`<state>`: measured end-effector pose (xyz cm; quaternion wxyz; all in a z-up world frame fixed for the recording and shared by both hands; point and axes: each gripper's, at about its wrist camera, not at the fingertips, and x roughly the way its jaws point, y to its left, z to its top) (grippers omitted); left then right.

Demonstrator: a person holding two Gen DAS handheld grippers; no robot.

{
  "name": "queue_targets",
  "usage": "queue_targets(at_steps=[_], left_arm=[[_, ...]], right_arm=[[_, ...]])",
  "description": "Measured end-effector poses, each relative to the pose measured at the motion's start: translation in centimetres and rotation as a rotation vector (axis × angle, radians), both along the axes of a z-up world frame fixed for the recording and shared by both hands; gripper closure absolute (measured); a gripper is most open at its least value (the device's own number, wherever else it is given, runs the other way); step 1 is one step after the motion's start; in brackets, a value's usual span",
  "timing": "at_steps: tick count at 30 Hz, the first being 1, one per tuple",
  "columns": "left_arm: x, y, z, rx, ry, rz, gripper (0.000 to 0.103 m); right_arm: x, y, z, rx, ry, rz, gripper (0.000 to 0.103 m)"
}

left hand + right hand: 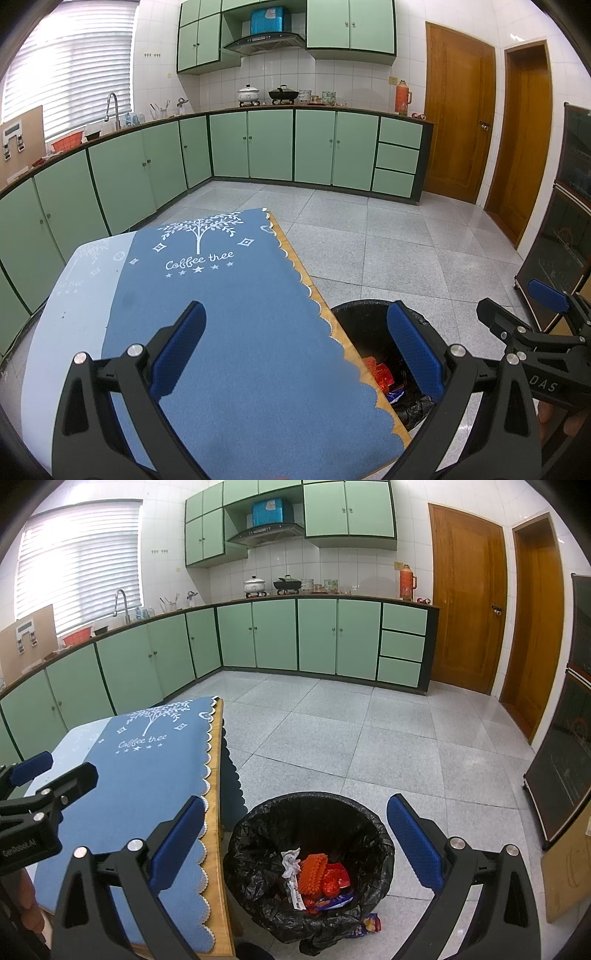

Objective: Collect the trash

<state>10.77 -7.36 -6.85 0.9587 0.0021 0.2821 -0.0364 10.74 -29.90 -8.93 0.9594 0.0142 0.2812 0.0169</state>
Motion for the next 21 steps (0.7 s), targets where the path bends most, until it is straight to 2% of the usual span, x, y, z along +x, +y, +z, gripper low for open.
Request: queue_targets(at_steps=[21], left_arm=[[0.03, -0.19, 0.4, -0.001, 0.0, 0.007, 0.007]], right_arm=[[0.35, -0.52, 0.36, 0.002, 0.0, -0.001, 0.006]])
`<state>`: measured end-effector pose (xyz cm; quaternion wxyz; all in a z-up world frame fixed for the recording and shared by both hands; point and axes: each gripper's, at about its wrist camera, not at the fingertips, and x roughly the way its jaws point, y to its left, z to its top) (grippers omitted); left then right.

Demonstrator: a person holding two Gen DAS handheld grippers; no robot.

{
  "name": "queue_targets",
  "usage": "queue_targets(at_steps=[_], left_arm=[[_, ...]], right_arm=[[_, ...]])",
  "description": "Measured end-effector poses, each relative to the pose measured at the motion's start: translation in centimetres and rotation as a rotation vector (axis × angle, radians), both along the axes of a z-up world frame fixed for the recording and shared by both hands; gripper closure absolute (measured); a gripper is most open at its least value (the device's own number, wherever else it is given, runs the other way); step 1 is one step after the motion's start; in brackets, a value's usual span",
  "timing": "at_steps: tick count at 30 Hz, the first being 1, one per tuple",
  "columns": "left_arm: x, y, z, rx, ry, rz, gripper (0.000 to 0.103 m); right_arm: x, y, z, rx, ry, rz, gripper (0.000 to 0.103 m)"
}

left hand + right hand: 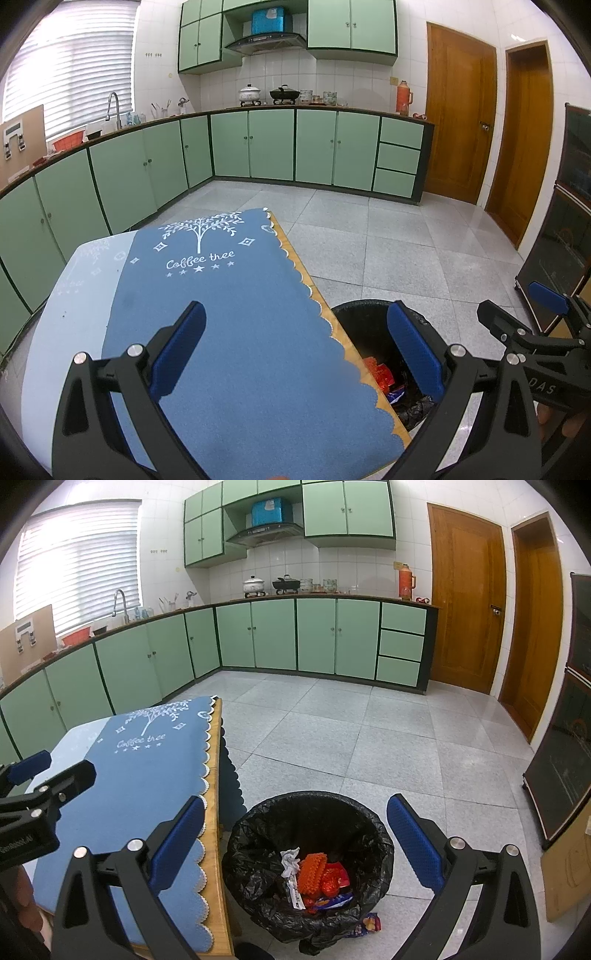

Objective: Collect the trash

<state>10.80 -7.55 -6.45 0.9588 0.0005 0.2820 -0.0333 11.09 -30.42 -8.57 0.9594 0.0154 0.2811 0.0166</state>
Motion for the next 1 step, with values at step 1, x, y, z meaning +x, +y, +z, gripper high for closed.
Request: queue_targets(at_steps=[1], left_arm=[[0.01, -0.06, -0.02, 0.0, 0.0, 0.0, 0.007]], right_arm=[[0.04, -0.05, -0.02, 0.001, 0.0, -0.001, 0.006]])
